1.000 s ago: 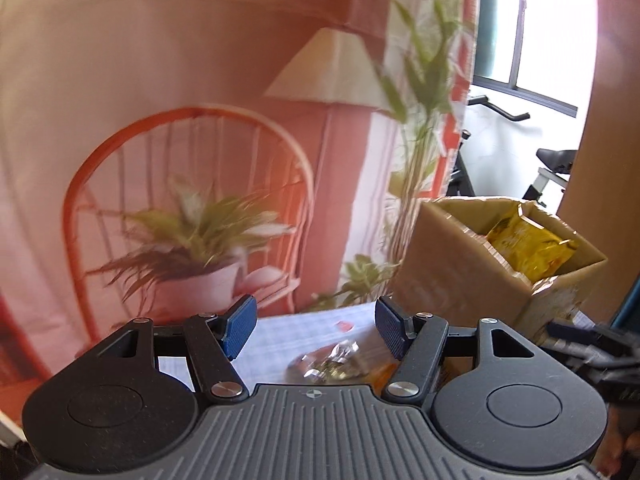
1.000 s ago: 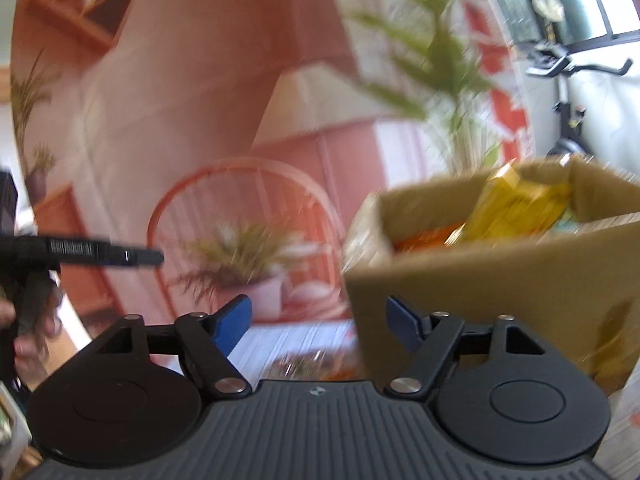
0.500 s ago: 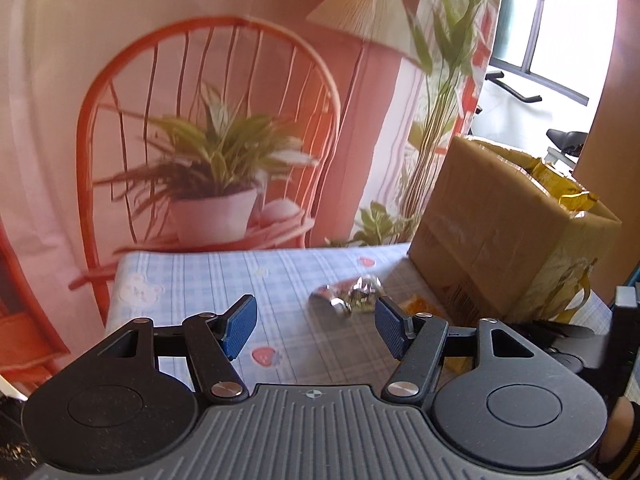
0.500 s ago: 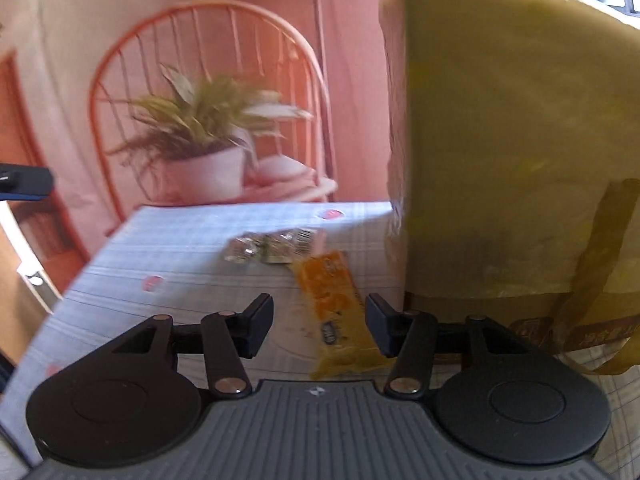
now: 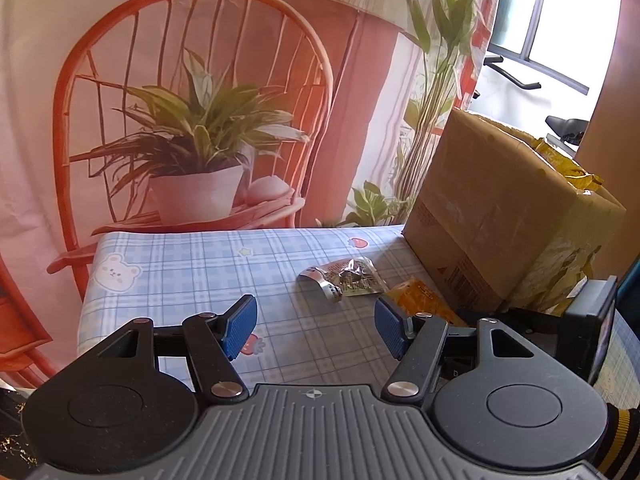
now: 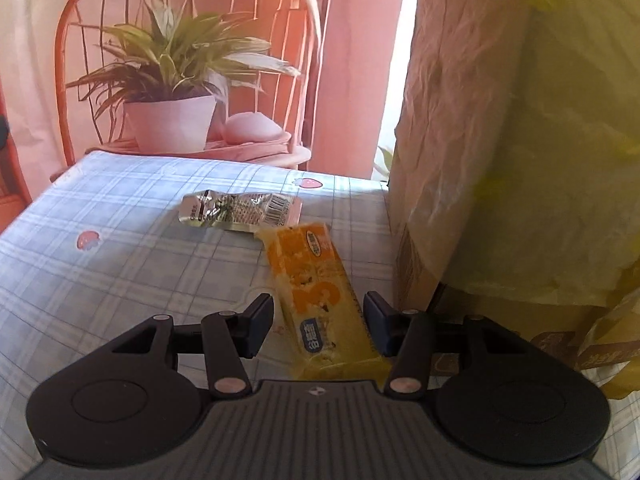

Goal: Organize snacks

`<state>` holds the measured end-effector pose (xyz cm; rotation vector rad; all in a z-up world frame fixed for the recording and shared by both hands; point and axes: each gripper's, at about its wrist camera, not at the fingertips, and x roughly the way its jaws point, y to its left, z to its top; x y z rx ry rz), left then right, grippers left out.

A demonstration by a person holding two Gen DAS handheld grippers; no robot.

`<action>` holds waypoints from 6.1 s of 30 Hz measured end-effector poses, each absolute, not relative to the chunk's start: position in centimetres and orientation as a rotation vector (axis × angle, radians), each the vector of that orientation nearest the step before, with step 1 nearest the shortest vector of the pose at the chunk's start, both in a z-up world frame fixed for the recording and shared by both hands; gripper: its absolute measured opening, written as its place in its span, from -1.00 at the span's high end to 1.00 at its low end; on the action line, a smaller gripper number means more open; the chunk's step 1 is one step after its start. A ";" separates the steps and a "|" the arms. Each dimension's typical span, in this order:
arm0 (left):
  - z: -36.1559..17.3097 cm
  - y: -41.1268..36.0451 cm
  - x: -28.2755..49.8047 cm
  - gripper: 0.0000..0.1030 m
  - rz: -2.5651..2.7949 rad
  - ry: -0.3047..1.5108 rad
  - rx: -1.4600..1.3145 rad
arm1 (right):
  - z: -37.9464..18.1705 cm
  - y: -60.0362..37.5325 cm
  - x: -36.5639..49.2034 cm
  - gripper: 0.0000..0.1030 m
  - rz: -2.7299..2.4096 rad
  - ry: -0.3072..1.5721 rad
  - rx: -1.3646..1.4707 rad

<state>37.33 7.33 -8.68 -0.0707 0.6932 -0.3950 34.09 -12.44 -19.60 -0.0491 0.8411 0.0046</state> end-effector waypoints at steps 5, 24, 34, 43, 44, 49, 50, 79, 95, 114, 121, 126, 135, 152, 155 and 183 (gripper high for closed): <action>-9.4 6.7 37.9 -0.31 -0.399 0.707 -0.067 | -18.8 -13.8 32.9 0.21 0.019 0.853 0.042; -16.5 -1.0 51.6 -0.33 -0.395 0.788 -0.061 | -15.4 -19.7 23.6 0.24 0.113 0.922 0.236; -18.5 -1.1 50.7 -0.34 -0.468 0.843 -0.079 | -15.2 -20.8 23.4 0.24 0.093 0.918 0.277; -18.4 -2.6 45.2 -0.34 -0.532 0.806 0.185 | -15.5 -21.2 22.9 0.24 0.098 0.907 0.306; -18.2 -2.7 45.2 -0.34 -0.506 0.779 0.201 | -15.4 -21.2 22.9 0.23 0.097 0.907 0.307; -18.2 -3.1 47.6 -0.34 -0.484 0.771 0.191 | -15.4 -21.3 22.8 0.23 0.099 0.907 0.318; -18.2 -3.1 48.0 -0.34 -0.499 0.775 0.178 | -15.4 -21.4 22.8 0.24 0.099 0.907 0.321; -18.1 -3.5 34.9 -0.05 -0.487 0.806 0.139 | -15.5 -21.3 22.6 0.23 0.088 0.910 0.368; -16.6 -2.4 28.1 -0.05 -0.429 0.778 0.027 | -15.8 -20.4 23.6 0.09 0.119 0.940 0.281; -7.3 -2.2 26.5 -0.05 -0.410 0.575 -0.061 | -9.1 -22.0 22.3 0.14 0.234 0.714 0.354; -0.4 -5.1 27.7 -0.05 -0.484 0.412 -0.059 | -2.7 -24.7 22.0 0.14 0.247 0.514 0.348; 3.3 -9.1 29.4 -0.05 -0.526 0.329 -0.026 | 0.9 -28.1 22.9 0.14 0.189 0.389 0.352; 5.8 -16.7 36.7 -0.05 -0.545 0.367 -0.032 | 4.2 -35.5 28.4 0.14 0.029 0.334 0.255; 1.7 -21.5 42.0 -0.43 -0.509 0.475 0.148 | -1.4 -41.0 33.5 -0.28 -0.089 0.521 0.220; 2.5 -20.5 41.3 -0.45 -0.506 0.477 0.126 | -0.4 -40.5 32.7 -0.36 -0.089 0.512 0.209; 8.3 -7.8 24.6 -0.84 -0.381 0.361 0.015 | 8.9 -29.1 21.9 -1.00 0.014 0.442 0.197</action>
